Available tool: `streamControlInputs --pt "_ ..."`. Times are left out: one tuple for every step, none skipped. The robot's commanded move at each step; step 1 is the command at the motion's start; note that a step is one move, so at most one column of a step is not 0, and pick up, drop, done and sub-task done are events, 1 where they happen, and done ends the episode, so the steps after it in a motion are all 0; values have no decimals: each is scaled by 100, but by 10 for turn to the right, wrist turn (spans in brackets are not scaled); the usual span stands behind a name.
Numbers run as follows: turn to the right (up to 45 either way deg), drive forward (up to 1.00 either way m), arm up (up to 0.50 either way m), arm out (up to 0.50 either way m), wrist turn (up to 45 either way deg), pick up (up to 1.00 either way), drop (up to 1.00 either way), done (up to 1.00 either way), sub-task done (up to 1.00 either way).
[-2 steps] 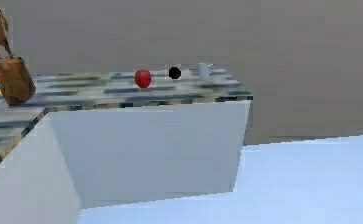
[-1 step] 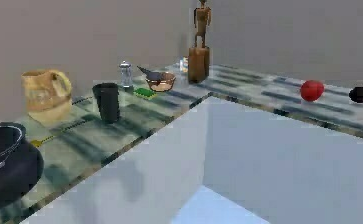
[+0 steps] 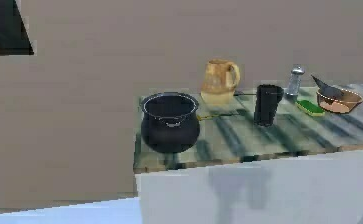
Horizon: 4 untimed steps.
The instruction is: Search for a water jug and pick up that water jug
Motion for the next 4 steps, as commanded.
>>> streamControlInputs --pt "-450 0 0 0 0 0 0 0 0" --pt "-300 0 0 0 0 0 0 0 0" --pt "450 0 0 0 0 0 0 0 0" --pt "120 0 0 0 0 0 0 0 0"
